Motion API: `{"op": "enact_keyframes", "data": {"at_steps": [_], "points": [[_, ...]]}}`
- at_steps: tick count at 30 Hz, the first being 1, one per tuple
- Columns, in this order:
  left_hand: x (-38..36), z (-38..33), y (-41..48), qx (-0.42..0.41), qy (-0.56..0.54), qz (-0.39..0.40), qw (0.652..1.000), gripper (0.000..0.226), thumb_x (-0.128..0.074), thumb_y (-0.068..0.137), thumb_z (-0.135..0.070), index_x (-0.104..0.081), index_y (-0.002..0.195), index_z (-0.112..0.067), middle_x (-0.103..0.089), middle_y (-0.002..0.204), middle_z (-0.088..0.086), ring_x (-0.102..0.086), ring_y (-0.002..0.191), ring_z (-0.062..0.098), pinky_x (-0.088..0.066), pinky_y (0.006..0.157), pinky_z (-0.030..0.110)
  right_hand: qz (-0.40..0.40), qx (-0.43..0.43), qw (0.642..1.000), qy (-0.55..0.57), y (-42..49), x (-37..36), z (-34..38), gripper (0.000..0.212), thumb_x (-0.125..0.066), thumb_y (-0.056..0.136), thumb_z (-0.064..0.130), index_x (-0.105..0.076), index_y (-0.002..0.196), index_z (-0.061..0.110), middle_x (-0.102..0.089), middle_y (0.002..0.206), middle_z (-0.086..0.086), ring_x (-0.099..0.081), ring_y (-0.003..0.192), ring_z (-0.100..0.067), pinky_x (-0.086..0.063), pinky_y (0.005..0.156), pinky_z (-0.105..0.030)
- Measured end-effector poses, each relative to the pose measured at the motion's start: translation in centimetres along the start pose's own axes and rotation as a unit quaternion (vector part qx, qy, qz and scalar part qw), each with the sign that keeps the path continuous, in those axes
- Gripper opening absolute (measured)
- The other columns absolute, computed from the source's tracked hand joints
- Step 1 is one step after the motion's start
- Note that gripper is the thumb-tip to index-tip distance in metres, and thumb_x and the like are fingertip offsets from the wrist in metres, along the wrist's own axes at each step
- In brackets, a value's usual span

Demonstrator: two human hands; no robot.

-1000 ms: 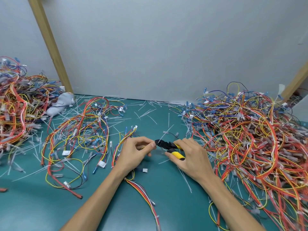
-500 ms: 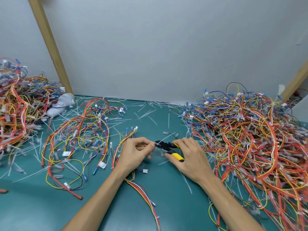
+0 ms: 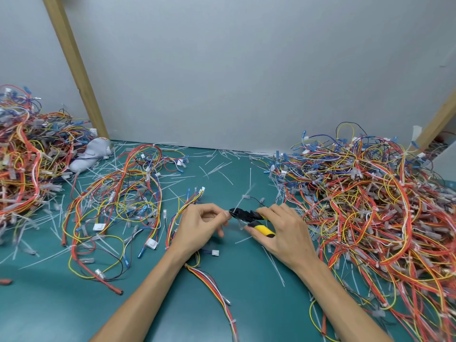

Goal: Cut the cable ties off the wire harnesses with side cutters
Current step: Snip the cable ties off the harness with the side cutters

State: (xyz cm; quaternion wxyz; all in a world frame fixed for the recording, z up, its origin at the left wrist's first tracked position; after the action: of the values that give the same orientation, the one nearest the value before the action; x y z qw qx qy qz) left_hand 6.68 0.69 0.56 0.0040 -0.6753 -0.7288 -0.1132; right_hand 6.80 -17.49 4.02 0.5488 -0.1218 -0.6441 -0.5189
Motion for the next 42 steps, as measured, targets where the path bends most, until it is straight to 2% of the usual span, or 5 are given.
{"op": "enact_keyframes", "data": {"at_steps": [16, 28, 30, 34, 42], "points": [[0.0, -0.6, 0.1, -0.039, 0.002, -0.011, 0.999, 0.013, -0.066, 0.092, -0.022, -0.072, 0.081, -0.017, -0.072, 0.075, -0.001, -0.06, 0.055, 0.011, -0.049, 0.066, 0.027, 0.218, -0.109, 0.952, 0.185, 0.9, -2.2, -1.5, 0.076, -0.038, 0.086, 0.077, -0.056, 0.064, 0.006, -0.063, 0.055, -0.008, -0.06, 0.047, -0.016, -0.052, 0.06, -0.036], [0.2, -0.4, 0.0, -0.036, 0.006, -0.013, 0.999, 0.012, -0.067, 0.091, -0.022, -0.071, 0.081, -0.019, -0.072, 0.076, -0.001, -0.061, 0.055, 0.013, -0.048, 0.065, 0.026, 0.22, -0.101, 0.962, 0.128, 0.8, -2.7, -1.5, 0.071, -0.031, 0.084, 0.081, -0.041, 0.057, 0.016, -0.049, 0.049, -0.006, -0.049, 0.059, -0.023, -0.048, 0.084, -0.046], [0.1, -0.5, 0.0, -0.039, 0.019, -0.015, 0.999, 0.012, -0.067, 0.091, -0.021, -0.071, 0.08, -0.019, -0.072, 0.076, -0.001, -0.063, 0.056, 0.013, -0.048, 0.066, 0.027, 0.183, -0.102, 0.972, 0.11, 0.8, -2.1, -1.7, 0.067, -0.031, 0.085, 0.078, -0.04, 0.056, 0.018, -0.047, 0.049, -0.002, -0.046, 0.056, -0.02, -0.045, 0.069, -0.04], [-0.1, -1.1, -0.1, -0.063, 0.071, -0.021, 0.995, 0.008, -0.07, 0.088, -0.02, -0.074, 0.083, -0.024, -0.073, 0.078, -0.013, -0.066, 0.07, 0.002, -0.046, 0.069, 0.015, 0.123, -0.153, 0.978, 0.071, 0.9, -0.2, -3.2, 0.06, -0.032, 0.084, 0.076, -0.044, 0.062, 0.022, -0.051, 0.056, 0.003, -0.051, 0.06, -0.019, -0.033, 0.053, -0.035], [0.2, -4.1, -1.4, -0.167, 0.211, -0.048, 0.962, 0.021, -0.064, 0.092, -0.024, -0.068, 0.112, -0.027, -0.066, 0.107, -0.021, -0.055, 0.105, -0.007, -0.035, 0.091, 0.009, 0.203, -0.183, 0.961, 0.039, -0.8, 1.4, -3.1, 0.043, -0.044, 0.088, 0.07, -0.054, 0.102, 0.03, -0.056, 0.093, 0.011, -0.053, 0.086, -0.012, -0.044, 0.073, -0.034]]}}
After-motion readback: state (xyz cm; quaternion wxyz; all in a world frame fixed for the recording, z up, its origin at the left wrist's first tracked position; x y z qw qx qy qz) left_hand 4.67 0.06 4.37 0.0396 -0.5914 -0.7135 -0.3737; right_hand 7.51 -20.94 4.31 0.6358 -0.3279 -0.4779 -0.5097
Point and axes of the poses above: each hand's wrist, its own y-axis towards the middle knuckle, its own x-axis out of the back of the hand, z = x × y, the point moved 9 cm from there along y, towards the middle knuckle
